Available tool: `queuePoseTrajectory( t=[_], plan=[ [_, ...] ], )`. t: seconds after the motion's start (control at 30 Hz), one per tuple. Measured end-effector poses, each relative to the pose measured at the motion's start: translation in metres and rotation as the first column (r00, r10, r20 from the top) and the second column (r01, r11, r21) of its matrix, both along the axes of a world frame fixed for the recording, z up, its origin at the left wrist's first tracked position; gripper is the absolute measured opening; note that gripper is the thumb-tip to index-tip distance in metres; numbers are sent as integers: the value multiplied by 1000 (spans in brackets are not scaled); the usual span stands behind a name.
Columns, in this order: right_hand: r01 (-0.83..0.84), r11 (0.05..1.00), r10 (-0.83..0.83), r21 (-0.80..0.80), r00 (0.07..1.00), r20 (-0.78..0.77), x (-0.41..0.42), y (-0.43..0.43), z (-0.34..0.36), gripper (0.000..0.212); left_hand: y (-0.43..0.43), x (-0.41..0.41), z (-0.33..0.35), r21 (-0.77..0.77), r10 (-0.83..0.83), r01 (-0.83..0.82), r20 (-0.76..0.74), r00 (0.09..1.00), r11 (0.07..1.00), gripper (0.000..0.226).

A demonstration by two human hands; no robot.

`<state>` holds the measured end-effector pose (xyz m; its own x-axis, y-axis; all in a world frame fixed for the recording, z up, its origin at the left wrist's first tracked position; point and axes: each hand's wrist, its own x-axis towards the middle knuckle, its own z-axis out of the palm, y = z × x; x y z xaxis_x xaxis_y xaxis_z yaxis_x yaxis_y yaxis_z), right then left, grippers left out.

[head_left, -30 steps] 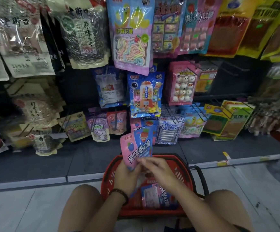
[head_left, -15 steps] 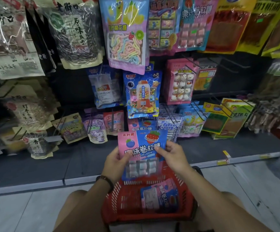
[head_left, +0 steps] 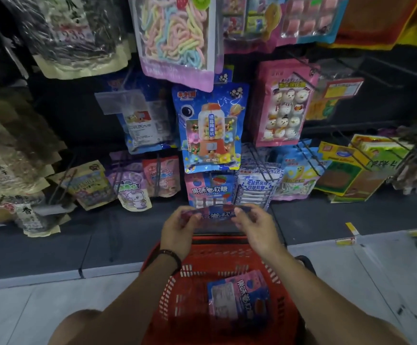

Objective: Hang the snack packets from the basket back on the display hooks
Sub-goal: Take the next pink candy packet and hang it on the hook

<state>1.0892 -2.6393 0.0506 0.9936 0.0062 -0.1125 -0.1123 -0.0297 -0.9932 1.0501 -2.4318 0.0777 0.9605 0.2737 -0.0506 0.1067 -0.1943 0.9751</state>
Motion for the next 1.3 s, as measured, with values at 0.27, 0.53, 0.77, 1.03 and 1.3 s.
queuePoseTrajectory(
  t=[0.27,0.53,0.77,1.03,1.3],
  plan=[
    [-2,1000,5,25,989,-150,59,9,-63,10,5,58,-59,-87,-39,28,-127,991,996,20],
    [45,999,-48,-22,988,-148,103,20,-88,47,15,102,-87,-165,11,-45,-203,979,985,27],
    [78,988,-90,-131,992,-86,126,21,-95,53,12,124,-98,-203,88,-114,-133,987,972,28],
    [119,964,-125,-237,992,-8,140,27,-91,45,11,130,-110,-286,110,-148,-144,983,947,25],
    [186,953,-197,-241,980,-23,139,33,-88,47,4,133,-113,-340,204,-231,-113,972,911,19]
  ],
)
